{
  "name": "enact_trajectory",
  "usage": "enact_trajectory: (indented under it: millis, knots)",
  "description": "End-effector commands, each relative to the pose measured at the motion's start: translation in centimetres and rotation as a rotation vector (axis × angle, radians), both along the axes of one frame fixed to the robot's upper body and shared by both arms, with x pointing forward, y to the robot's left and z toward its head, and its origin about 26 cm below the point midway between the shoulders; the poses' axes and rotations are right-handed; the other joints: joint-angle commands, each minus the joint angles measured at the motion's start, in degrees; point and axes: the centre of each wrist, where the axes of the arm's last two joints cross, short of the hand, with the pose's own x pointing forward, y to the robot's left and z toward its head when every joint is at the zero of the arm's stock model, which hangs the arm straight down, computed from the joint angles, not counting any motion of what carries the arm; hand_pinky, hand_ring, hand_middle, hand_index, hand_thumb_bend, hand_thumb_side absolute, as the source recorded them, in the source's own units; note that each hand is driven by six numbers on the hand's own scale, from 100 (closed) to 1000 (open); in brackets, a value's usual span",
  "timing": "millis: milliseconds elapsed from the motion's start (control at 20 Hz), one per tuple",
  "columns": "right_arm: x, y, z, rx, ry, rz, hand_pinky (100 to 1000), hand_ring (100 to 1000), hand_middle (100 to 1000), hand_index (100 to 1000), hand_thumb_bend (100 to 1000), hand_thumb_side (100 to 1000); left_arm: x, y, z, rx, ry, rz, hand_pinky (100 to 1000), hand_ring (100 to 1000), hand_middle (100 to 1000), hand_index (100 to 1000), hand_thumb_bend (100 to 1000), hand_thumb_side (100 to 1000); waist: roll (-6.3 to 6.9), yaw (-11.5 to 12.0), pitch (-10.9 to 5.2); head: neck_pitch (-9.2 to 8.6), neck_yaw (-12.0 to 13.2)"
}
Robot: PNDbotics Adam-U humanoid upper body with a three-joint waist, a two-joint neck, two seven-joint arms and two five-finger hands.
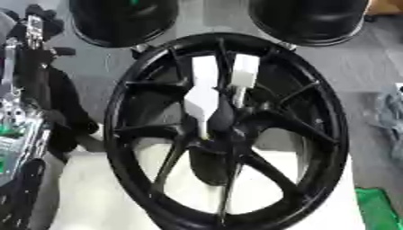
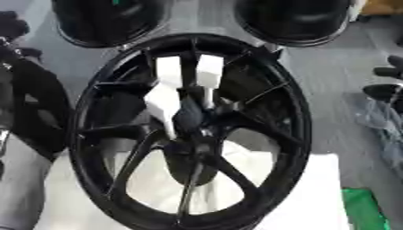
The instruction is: Pull the pin out of the wheel hub.
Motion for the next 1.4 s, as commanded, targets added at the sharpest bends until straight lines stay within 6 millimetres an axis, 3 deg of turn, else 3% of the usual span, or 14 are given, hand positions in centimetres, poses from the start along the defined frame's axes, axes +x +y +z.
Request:
enact_trajectory:
  millis: [50, 350, 600, 700, 900, 1200, 1400]
  knots:
    - [-0.2, -0.3, 1.2, -0.029, -0.033, 0.000, 764, 646, 726, 853, 100, 761, -0.1, 0.2, 0.9, 0.018, -0.024, 0.000, 570, 806, 644, 734, 145, 704, 0.00, 0.03, -1.49, -0.51, 0.00]
    - [-0.2, -0.4, 1.1, -0.028, -0.032, -0.006, 764, 646, 726, 853, 100, 762, -0.1, 0.1, 1.0, 0.021, -0.026, -0.005, 572, 812, 660, 744, 145, 705, 0.02, 0.00, -1.42, -0.36, -0.35]
    - [-0.3, -0.6, 1.0, -0.019, -0.034, -0.023, 764, 646, 726, 853, 100, 761, 0.1, -0.4, 2.3, 0.030, -0.062, -0.036, 575, 817, 698, 759, 149, 696, -0.05, -0.12, -1.37, 0.46, -1.98]
    - [-0.3, -0.7, 0.9, -0.018, -0.032, -0.028, 764, 647, 727, 853, 100, 761, 0.2, -0.7, 3.8, 0.056, -0.096, -0.057, 576, 823, 722, 804, 148, 681, -0.06, -0.09, -1.42, 0.75, -2.54]
    - [-0.4, -1.0, 0.7, -0.018, -0.026, -0.041, 764, 646, 726, 853, 100, 763, -0.3, -1.5, 8.4, 0.200, -0.192, -0.139, 579, 816, 718, 799, 120, 627, 0.12, -0.07, -1.51, 0.69, -3.34]
    - [-0.4, -1.0, 0.5, -0.028, -0.018, -0.039, 764, 646, 727, 853, 100, 764, -2.3, -3.5, 15.2, 0.596, -0.178, -0.372, 591, 817, 722, 794, 100, 595, 0.60, -0.45, -1.83, 0.93, -3.94]
    - [-0.4, -1.0, 0.5, -0.033, -0.019, -0.037, 764, 646, 727, 853, 100, 762, -3.5, -4.1, 17.7, 0.832, -0.140, -0.449, 622, 815, 734, 806, 111, 588, 1.04, -0.68, -2.02, 0.68, -3.82]
